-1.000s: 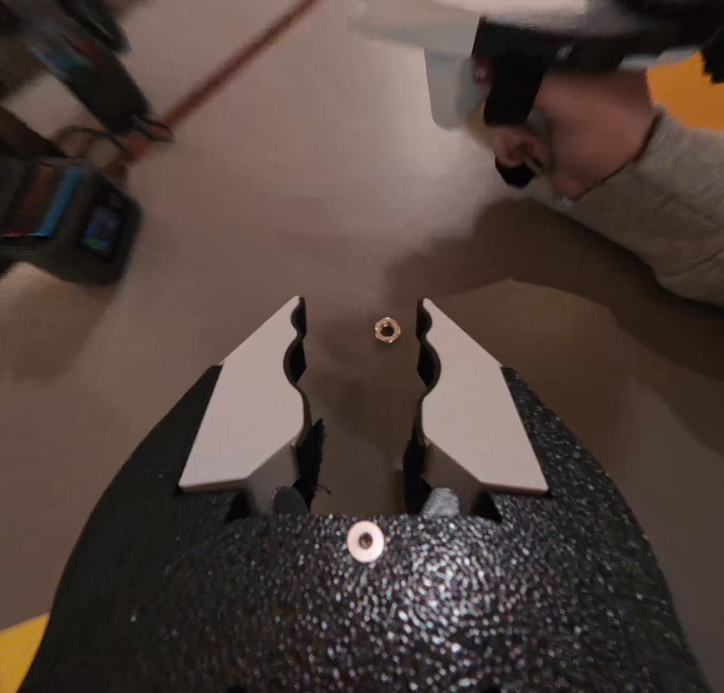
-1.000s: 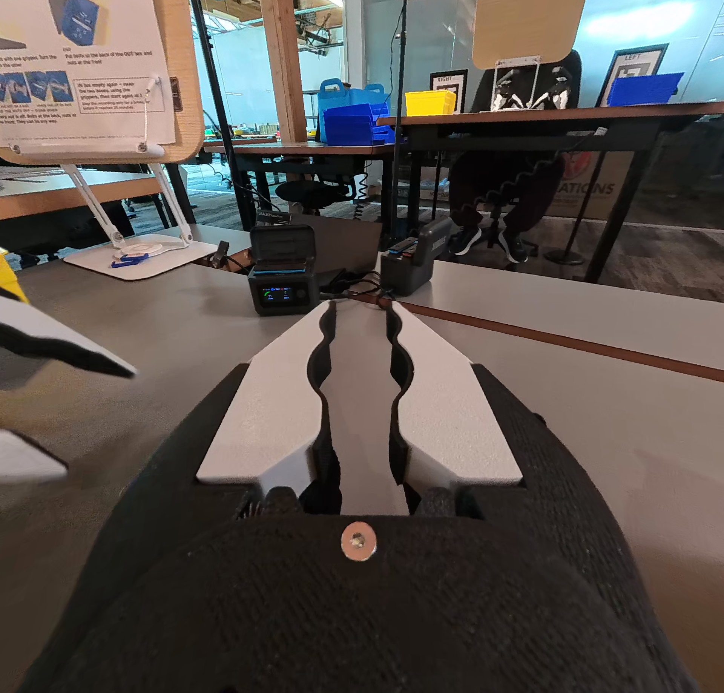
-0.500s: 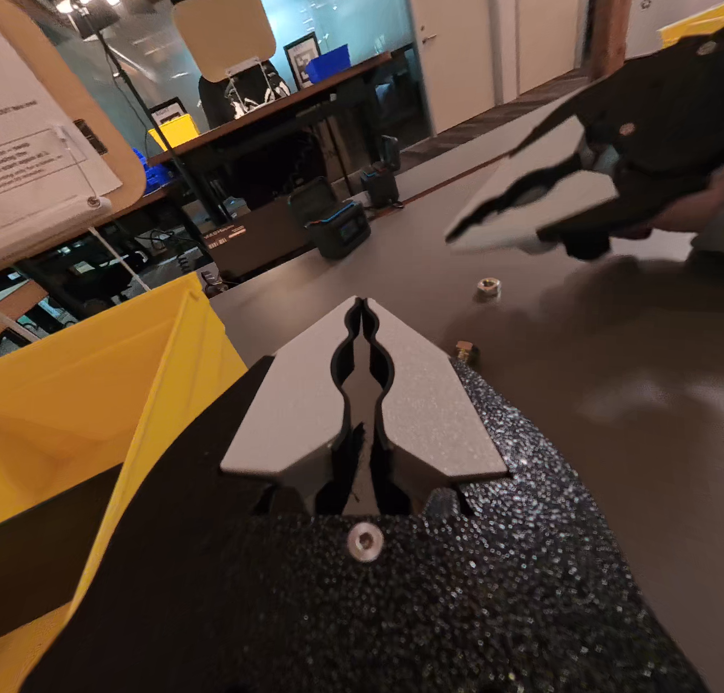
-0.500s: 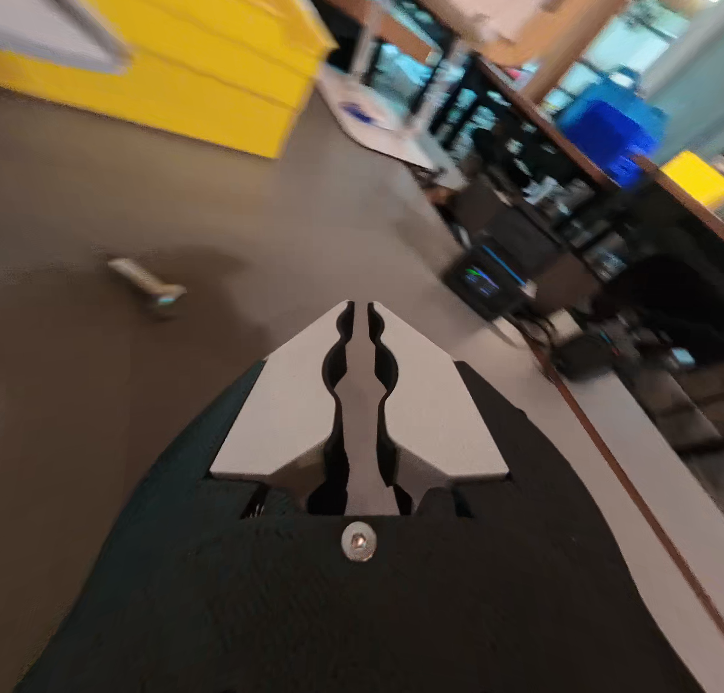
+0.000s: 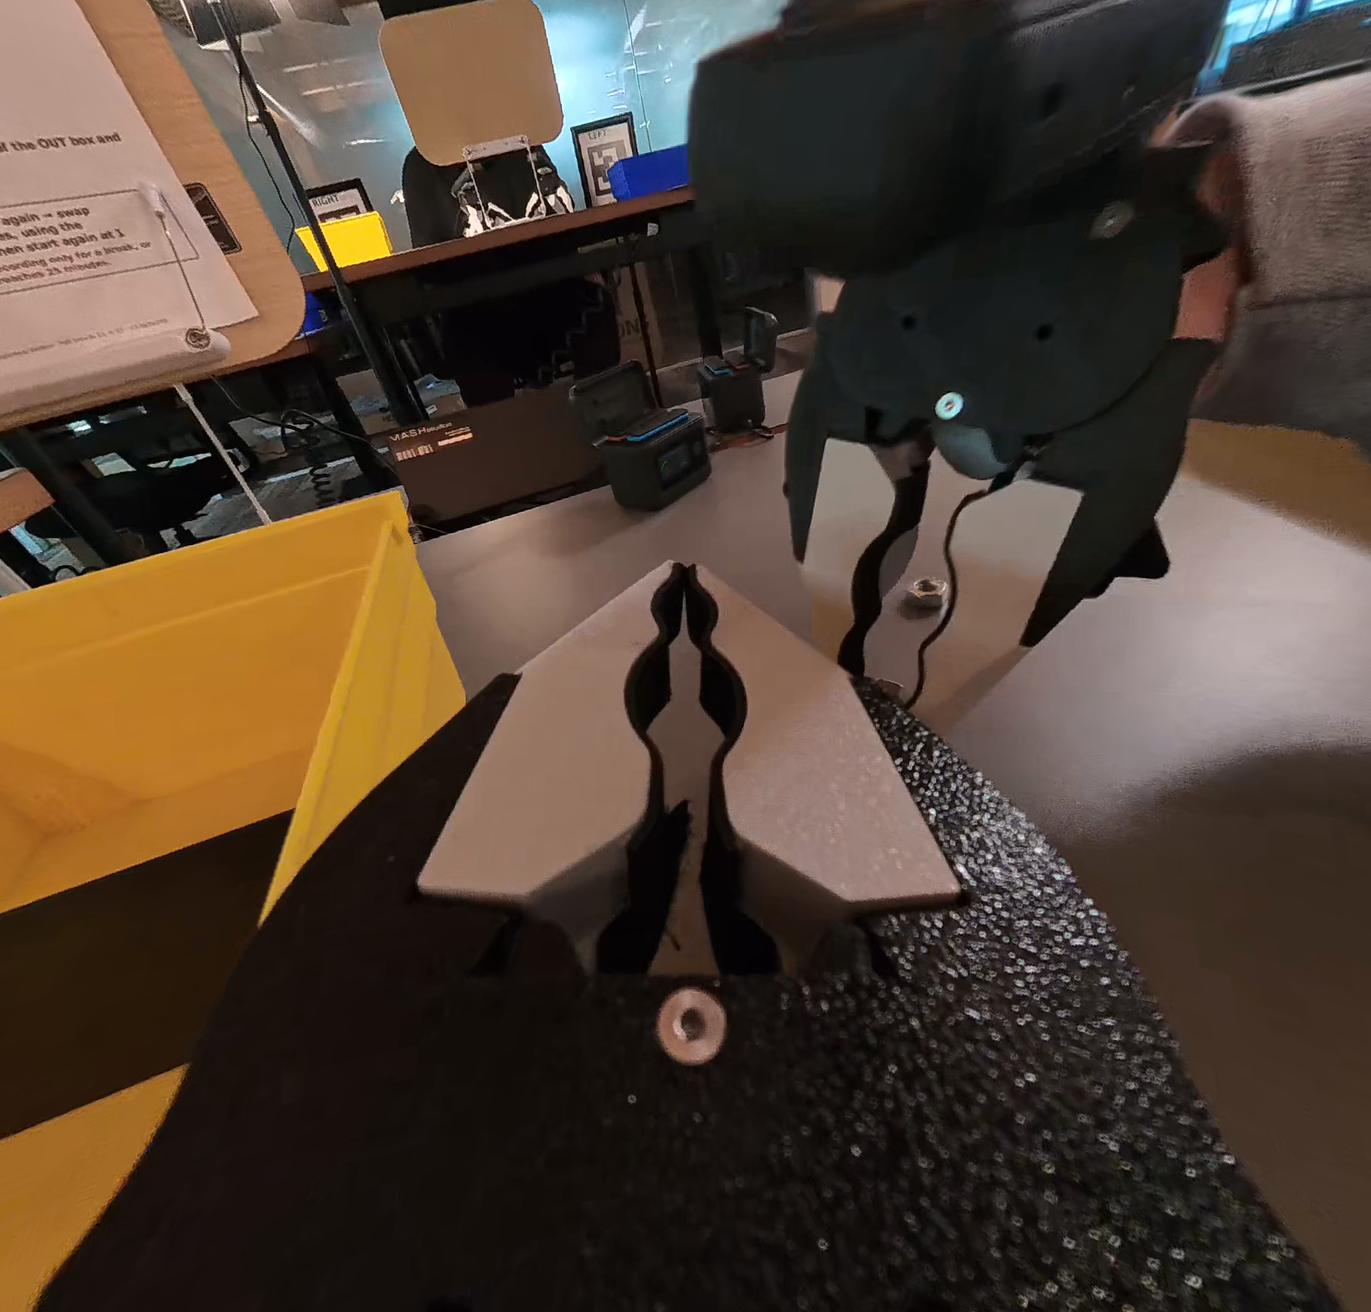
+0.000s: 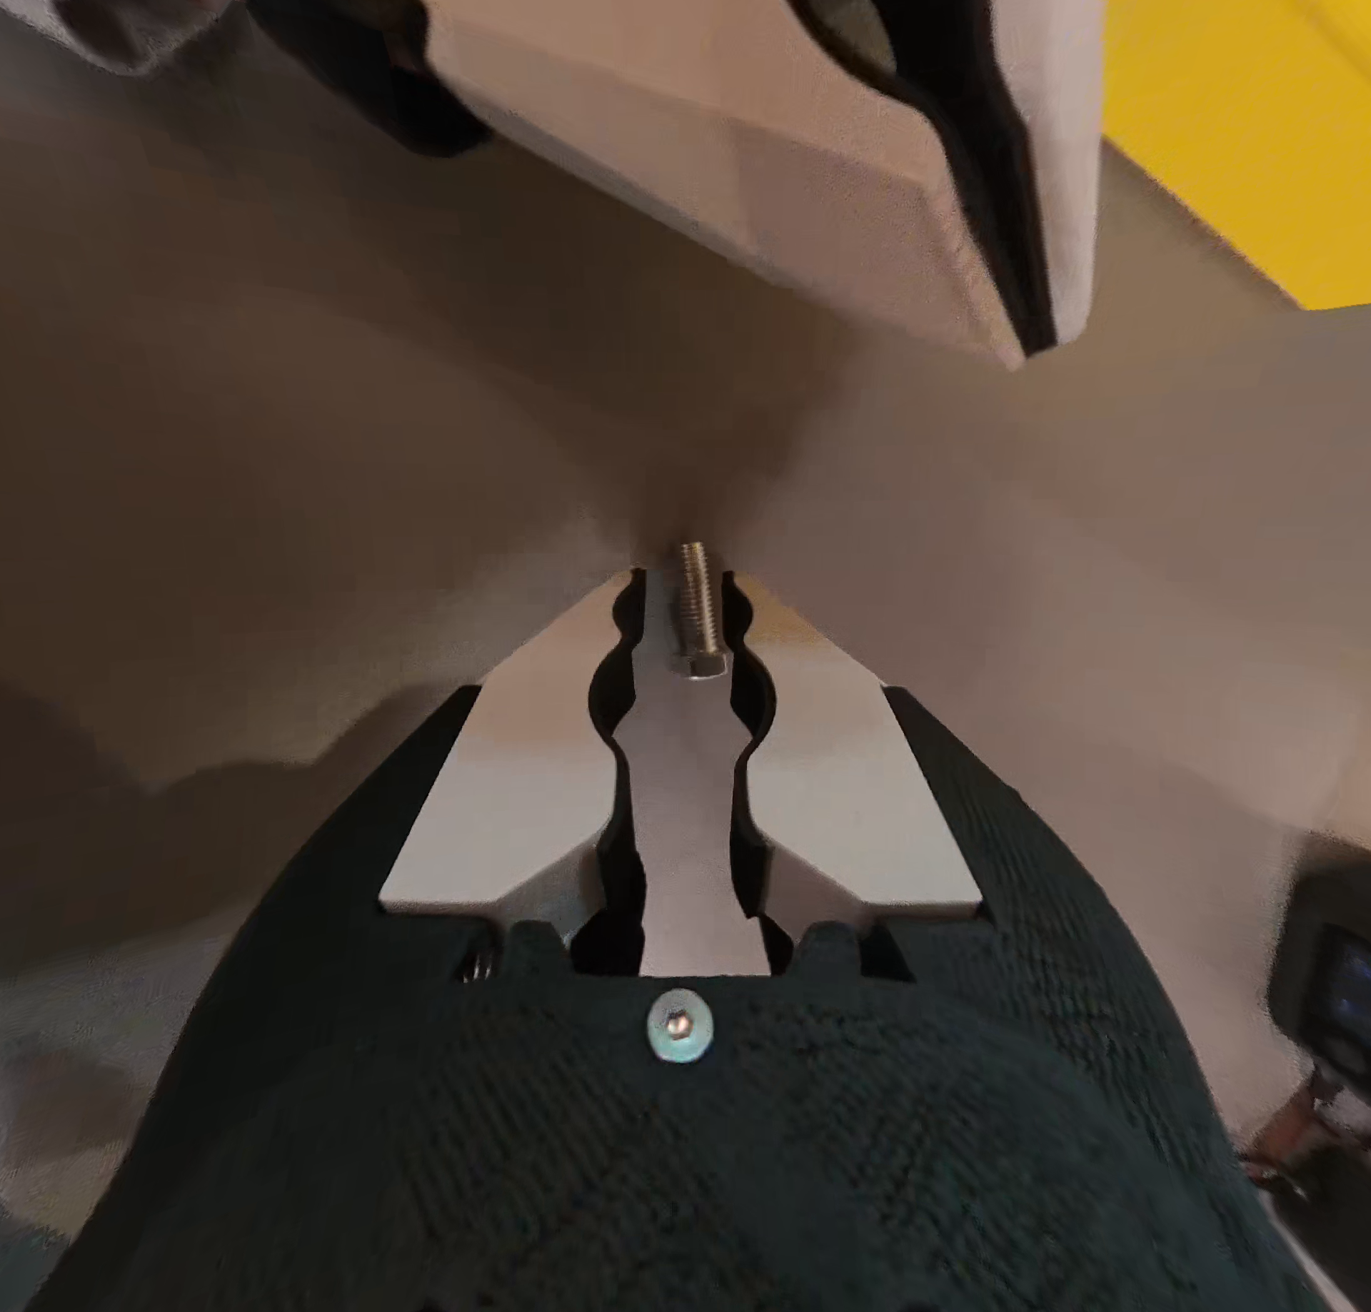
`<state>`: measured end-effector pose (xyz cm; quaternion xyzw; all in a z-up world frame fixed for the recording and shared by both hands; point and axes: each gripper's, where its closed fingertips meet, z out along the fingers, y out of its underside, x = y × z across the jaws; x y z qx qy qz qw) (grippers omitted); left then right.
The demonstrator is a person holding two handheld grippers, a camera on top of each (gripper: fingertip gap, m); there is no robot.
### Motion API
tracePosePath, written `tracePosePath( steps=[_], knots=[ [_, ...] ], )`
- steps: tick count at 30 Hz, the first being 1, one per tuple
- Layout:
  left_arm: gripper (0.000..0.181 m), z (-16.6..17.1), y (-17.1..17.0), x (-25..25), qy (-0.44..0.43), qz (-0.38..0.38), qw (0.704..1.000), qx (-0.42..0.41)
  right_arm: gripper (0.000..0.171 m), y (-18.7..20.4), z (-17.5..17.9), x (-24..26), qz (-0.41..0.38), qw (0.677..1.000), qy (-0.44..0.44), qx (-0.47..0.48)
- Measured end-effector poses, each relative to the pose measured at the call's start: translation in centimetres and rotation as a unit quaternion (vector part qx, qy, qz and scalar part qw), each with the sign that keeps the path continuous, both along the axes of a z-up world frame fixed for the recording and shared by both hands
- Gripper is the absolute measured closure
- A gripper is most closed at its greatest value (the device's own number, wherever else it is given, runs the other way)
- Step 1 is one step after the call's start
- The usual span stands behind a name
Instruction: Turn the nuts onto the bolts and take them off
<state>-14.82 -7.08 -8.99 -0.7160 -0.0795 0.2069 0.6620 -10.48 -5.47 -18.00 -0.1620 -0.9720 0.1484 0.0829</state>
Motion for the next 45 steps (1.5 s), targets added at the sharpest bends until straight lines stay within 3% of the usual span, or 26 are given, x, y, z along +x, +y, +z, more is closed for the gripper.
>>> tracePosePath(
  steps=[1,8,12,14,16,18,22,25,29,32,38,45],
  knots=[
    [0.181,0.0,0.0,0.0,-0.001,0.0,1.0,0.002,0.152,-0.1,-0.2,-0.1,0.006,1.0,-0.005,0.003],
    [0.181,0.4,-0.3,-0.1,-0.006,0.003,1.0,0.017,0.163,-0.3,-0.9,-0.2,-0.004,0.999,-0.045,-0.007],
    [0.181,0.7,-0.3,0.4,-0.014,-0.017,0.999,0.031,0.163,0.0,0.8,-1.4,-0.08,0.991,-0.007,-0.11],
    [0.147,1.5,-0.2,1.0,-0.031,-0.043,0.997,0.063,0.163,-0.1,2.9,-1.8,-0.12,0.97,0.017,-0.213],
    [0.111,2.3,0.1,2.1,-0.069,-0.083,0.989,0.097,0.163,-0.6,5.9,-1.5,-0.14,0.928,0.027,-0.343],
    [0.104,2.4,1.0,3.8,-0.092,-0.136,0.981,0.103,0.163,-0.8,9.0,-0.8,-0.143,0.875,0.035,-0.462],
    [0.12,3.0,2.0,7.1,-0.14,-0.236,0.953,0.125,0.163,-0.2,13.5,0.8,-0.134,0.778,0.054,-0.612],
    [0.13,4.3,1.9,9.2,-0.17,-0.307,0.922,0.164,0.164,-0.1,15.4,2.2,-0.119,0.735,0.065,-0.664],
    [0.144,4.4,2.2,8.1,-0.174,-0.26,0.933,0.177,0.163,-0.4,16.1,3.0,-0.121,0.721,0.093,-0.676],
    [0.156,4.5,2.4,9.0,-0.17,-0.284,0.927,0.177,0.163,-0.5,16.4,3.4,-0.125,0.713,0.114,-0.68],
    [0.165,4.5,2.8,9.3,-0.171,-0.294,0.924,0.175,0.163,-0.2,16.2,3.5,-0.133,0.702,0.116,-0.69],
    [0.161,4.0,3.4,9.4,-0.184,-0.301,0.922,0.162,0.163,0.2,16.1,3.6,-0.137,0.689,0.125,-0.7]
  ],
)
